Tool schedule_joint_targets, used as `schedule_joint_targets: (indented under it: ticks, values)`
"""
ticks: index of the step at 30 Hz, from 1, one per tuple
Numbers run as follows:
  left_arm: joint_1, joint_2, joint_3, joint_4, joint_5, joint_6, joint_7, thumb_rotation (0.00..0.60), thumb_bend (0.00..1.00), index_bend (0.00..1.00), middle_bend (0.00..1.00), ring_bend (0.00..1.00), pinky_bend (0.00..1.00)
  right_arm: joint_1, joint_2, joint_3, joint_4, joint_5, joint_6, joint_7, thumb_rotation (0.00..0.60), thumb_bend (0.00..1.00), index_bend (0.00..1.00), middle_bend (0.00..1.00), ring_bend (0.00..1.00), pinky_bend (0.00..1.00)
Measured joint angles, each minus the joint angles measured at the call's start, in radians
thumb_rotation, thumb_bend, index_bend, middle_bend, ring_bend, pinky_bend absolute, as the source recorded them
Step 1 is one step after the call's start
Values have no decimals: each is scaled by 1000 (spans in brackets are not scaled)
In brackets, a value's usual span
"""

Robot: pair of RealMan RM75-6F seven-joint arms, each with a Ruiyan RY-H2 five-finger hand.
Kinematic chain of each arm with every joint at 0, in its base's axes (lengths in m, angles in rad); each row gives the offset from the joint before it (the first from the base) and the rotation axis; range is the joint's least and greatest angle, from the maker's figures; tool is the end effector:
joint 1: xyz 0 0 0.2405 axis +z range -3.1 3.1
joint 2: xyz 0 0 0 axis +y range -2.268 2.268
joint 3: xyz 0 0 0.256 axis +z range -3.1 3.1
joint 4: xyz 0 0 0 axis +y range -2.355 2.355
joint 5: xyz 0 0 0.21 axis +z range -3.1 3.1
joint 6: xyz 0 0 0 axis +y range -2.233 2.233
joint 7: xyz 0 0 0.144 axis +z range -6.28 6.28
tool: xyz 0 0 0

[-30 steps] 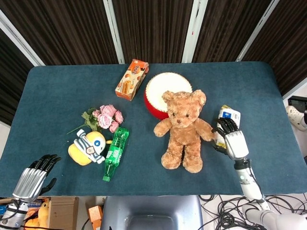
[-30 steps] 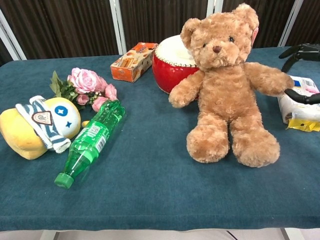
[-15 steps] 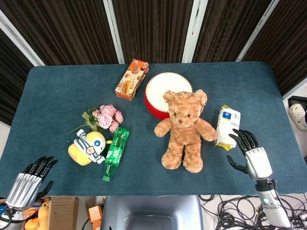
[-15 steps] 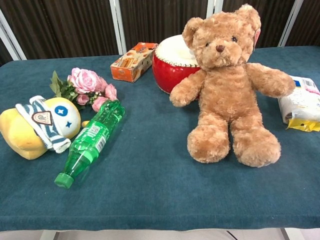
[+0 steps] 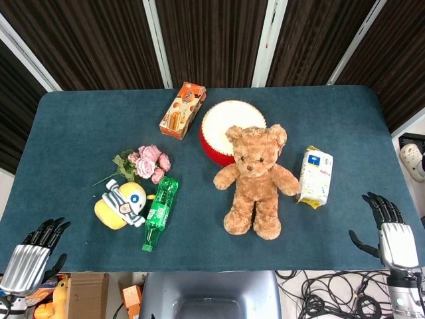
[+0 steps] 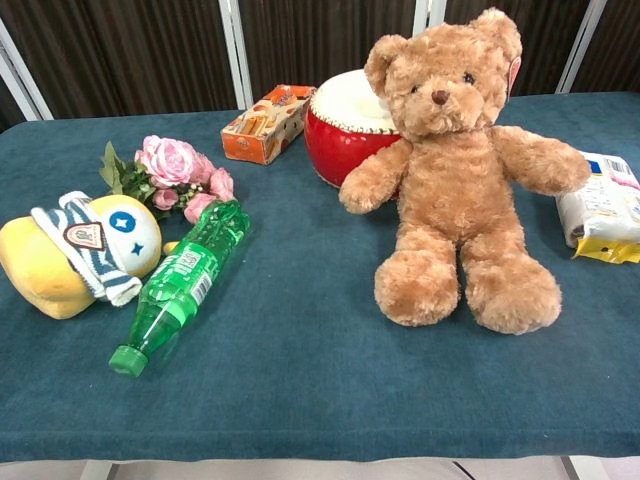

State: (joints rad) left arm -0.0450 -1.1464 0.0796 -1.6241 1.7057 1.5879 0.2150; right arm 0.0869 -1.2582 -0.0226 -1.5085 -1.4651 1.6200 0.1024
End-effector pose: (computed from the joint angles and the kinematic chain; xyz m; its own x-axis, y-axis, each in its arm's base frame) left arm -0.2889 0.1390 0.1357 0.5503 0.0086 0.8349 0.8226 -0.1774 -0.5403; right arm -0.3197 -0.1668 0.1329 0.2701 0.0606 0.9609 -0.9628 0.0173 0.2696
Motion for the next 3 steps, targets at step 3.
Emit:
schedule_joint_targets:
  ticks: [3]
  values:
    - [0, 1, -2, -1, -4, -5, -5, 600, 344, 185, 142, 131, 372, -4, 8, 11, -15, -3, -12, -12, 600, 173, 158, 111, 73, 136]
